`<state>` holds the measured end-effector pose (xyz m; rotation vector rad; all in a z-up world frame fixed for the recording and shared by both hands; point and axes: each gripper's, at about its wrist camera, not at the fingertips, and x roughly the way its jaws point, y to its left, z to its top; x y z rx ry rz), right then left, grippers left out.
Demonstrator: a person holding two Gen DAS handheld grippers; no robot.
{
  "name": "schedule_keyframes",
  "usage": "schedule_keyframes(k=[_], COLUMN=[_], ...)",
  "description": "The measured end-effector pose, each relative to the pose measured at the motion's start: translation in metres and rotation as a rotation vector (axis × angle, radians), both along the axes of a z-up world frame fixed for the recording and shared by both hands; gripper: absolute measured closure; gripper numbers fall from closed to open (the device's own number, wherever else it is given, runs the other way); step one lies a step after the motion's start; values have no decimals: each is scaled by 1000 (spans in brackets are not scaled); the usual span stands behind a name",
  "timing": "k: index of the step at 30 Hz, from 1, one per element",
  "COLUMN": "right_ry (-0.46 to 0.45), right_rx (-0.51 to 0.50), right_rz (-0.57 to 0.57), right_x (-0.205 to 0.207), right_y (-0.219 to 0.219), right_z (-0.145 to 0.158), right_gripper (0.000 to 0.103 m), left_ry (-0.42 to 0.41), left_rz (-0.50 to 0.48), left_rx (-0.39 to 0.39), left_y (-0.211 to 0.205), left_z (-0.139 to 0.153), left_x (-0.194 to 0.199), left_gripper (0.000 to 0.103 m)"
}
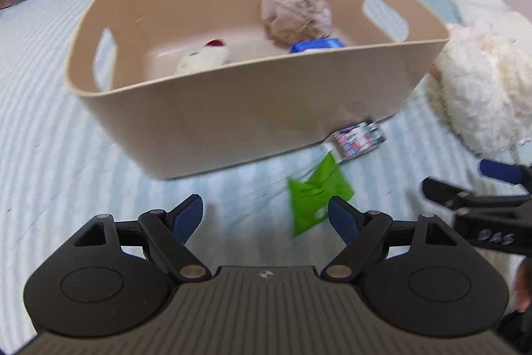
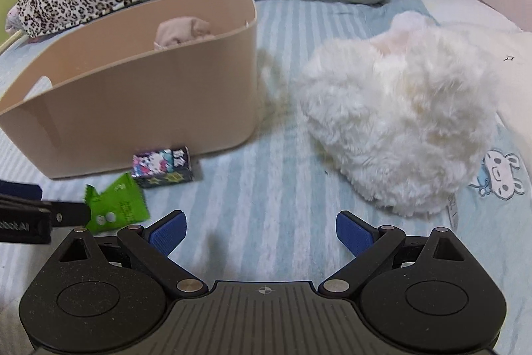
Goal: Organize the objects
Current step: 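Grasp the green snack packet with the left gripper while the right grasps the printed box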
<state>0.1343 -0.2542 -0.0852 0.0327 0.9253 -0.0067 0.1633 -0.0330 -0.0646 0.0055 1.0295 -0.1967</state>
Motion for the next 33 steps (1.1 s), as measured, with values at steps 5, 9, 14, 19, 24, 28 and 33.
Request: schedule_keyframes(k=[5, 9, 14, 19, 24, 28, 33], right_ry=[18, 31, 33, 35, 37, 36, 29], right_rx=[-6, -6, 4, 0, -6, -9, 1], right_rz=[-1, -7, -4, 19, 36, 45, 59], right_x=[6, 11, 12, 14, 14, 12, 13], right_y=[-1, -1, 0, 7, 14, 17, 23], right_z=[-11, -17, -20, -23, -24, -23, -21], right_gripper=[5, 5, 5, 5, 5, 5, 5], left_ry=[-5, 19, 24, 30, 28, 38, 23], left_rz=[-11, 0, 16, -18, -27, -23, -20], left_rx=[3, -12, -37, -33, -36, -66, -58], left_y=[-12, -16, -11, -6, 0, 7, 15], left_z=[-6, -17, -29, -29, -26, -23, -22], left_x=[14, 25, 25, 19, 17, 13, 8], left_gripper=[20, 20, 20, 24, 54, 67, 73])
